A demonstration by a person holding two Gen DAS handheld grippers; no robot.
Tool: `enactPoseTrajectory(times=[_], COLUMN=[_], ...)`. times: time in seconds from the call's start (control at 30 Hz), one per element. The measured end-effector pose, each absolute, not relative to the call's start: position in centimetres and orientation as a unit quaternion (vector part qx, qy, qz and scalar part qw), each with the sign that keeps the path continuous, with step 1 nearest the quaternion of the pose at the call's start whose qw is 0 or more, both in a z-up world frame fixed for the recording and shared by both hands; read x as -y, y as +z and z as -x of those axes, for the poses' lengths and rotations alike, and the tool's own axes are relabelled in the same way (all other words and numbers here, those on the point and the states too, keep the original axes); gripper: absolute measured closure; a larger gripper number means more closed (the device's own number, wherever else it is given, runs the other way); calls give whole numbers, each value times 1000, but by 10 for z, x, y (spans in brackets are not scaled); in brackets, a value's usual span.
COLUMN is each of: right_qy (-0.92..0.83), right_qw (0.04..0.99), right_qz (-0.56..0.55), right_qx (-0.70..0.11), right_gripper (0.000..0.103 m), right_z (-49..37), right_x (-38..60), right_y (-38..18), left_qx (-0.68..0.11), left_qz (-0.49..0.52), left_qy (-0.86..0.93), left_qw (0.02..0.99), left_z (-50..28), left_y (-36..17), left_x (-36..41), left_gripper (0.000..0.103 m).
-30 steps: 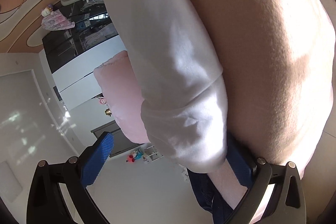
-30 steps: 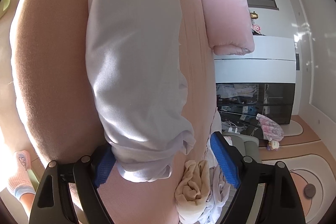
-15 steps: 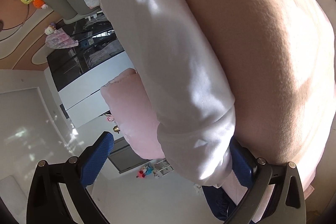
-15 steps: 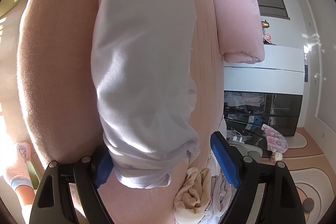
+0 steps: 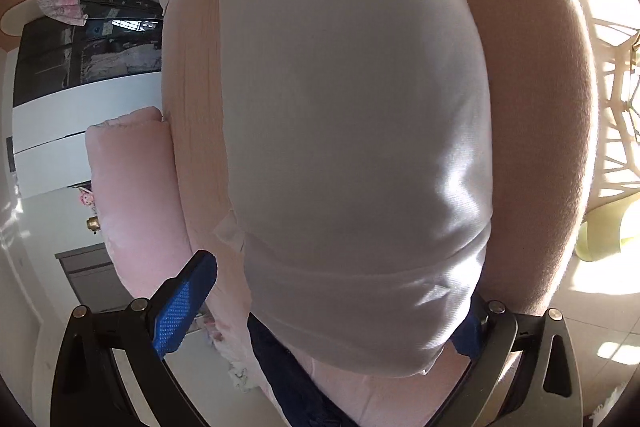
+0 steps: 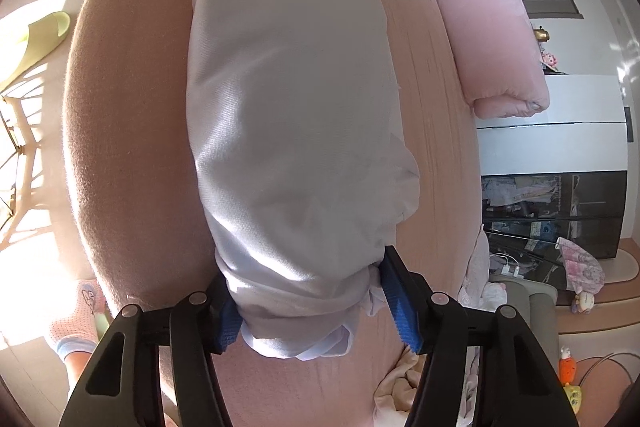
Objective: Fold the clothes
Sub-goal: 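Raise the held garment end with both grippers and swing it over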
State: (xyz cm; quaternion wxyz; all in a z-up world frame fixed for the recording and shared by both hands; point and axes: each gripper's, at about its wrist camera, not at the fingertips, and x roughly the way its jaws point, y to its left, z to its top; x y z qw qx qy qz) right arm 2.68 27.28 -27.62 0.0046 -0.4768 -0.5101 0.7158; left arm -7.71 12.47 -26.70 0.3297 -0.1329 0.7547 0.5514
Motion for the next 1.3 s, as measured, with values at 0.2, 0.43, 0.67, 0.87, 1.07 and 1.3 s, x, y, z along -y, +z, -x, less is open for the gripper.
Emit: enactPoseTrajectory(times=[0.2, 0.43, 0.67, 0.87, 1.07, 1.3], right_qy=[747, 767, 755, 705, 731, 740], right_qw=[-51, -60, 10, 1, -12, -31], right_qz=[515, 540, 469, 442, 464, 481], right_qx=[417, 341, 458, 554, 500, 470], right_gripper=[42, 31, 31, 55, 57, 60], right_z=[-15, -3, -31, -49, -42, -39], right_x=[-298, -318, -281, -252, -262, -271], right_y=[-261, -254, -272, -295, -284, -275], left_qx=[-719, -757, -795, -739, -786, -778], left_qz=[209, 141, 14, 152, 57, 86], left_qy=[540, 533, 524, 545, 506, 504], left_qw=[384, 351, 307, 366, 352, 364], left_z=[103, 84, 52, 87, 58, 44], left_y=[-254, -261, -286, -265, -282, -289], left_x=[-137, -146, -131, -148, -136, -120], left_gripper=[0, 0, 2, 6, 18, 61])
